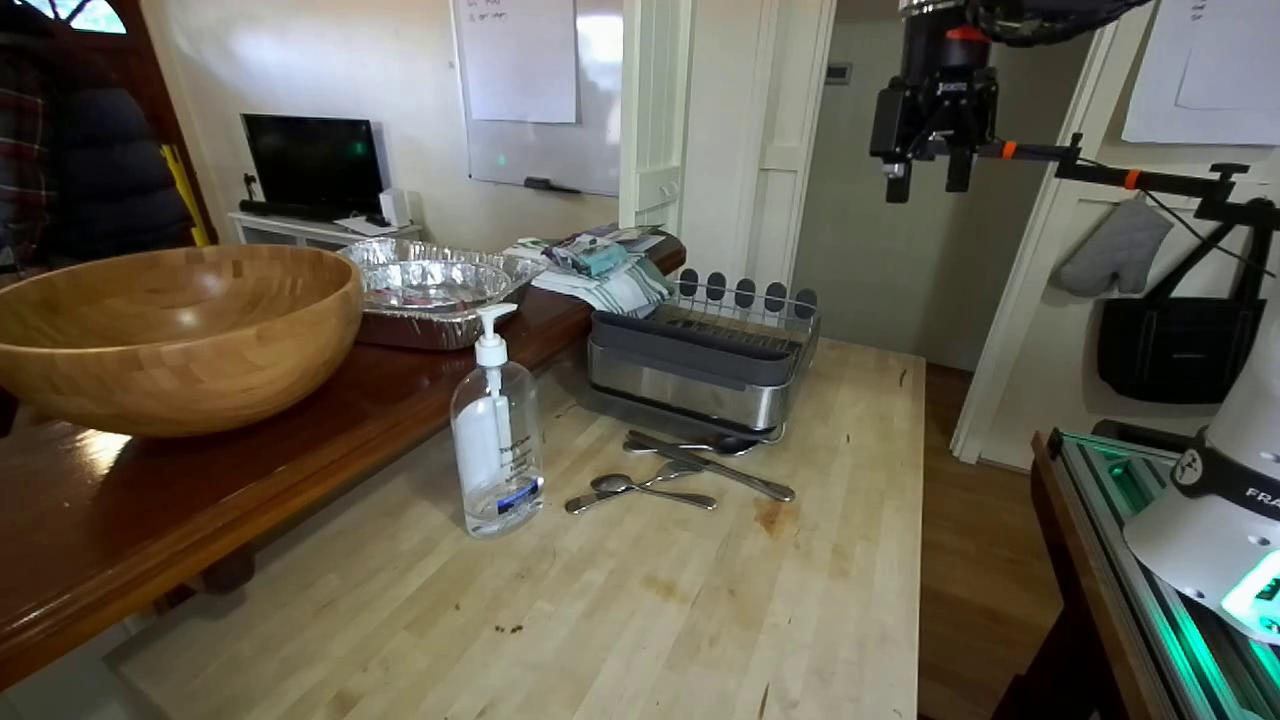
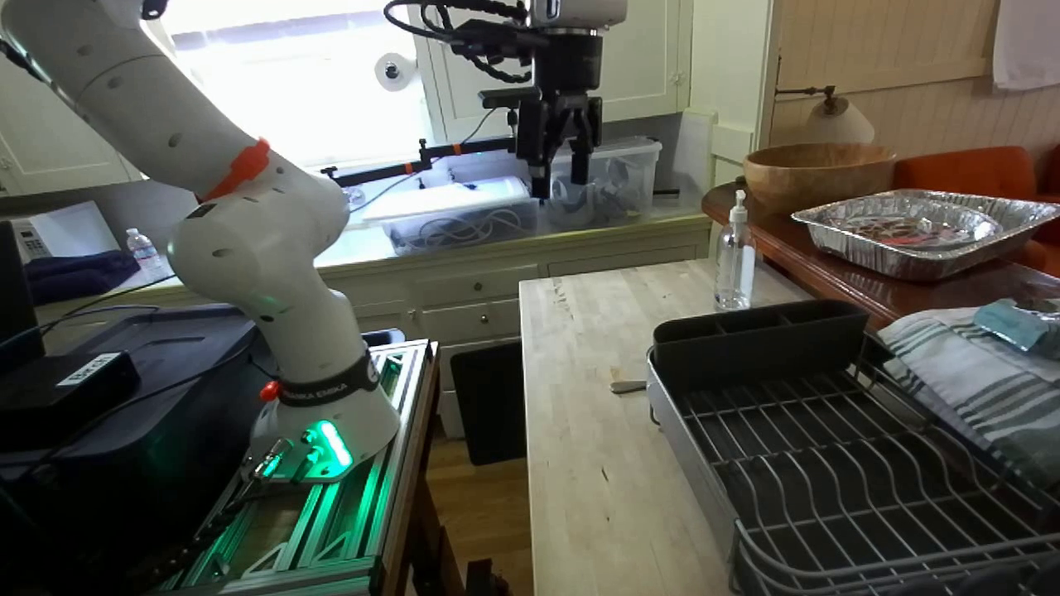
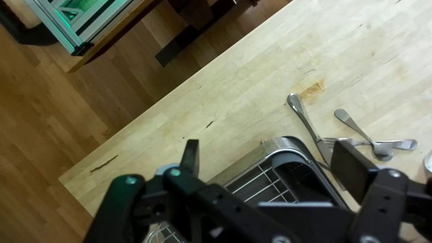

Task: Turn the plate rack to the left

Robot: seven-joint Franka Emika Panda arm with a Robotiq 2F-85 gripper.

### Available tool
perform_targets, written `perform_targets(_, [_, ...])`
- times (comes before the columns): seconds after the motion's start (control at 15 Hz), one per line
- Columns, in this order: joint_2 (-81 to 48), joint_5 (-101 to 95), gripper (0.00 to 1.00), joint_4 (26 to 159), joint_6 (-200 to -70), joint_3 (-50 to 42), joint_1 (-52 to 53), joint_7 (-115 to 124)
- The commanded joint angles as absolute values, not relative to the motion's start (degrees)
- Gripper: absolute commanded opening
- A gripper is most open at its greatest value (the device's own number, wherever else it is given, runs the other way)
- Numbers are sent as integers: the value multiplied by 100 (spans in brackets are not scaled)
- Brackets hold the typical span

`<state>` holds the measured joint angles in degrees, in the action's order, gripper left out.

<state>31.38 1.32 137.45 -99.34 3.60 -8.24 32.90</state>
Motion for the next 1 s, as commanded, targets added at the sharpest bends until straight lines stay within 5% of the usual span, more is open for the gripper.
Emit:
perform_targets(0.0, [2812,371,100,13960,-10430,48,-1059,3447])
perform_targets(0.93, [1386,1046,100,14427,-13483,-810,-1348,3153])
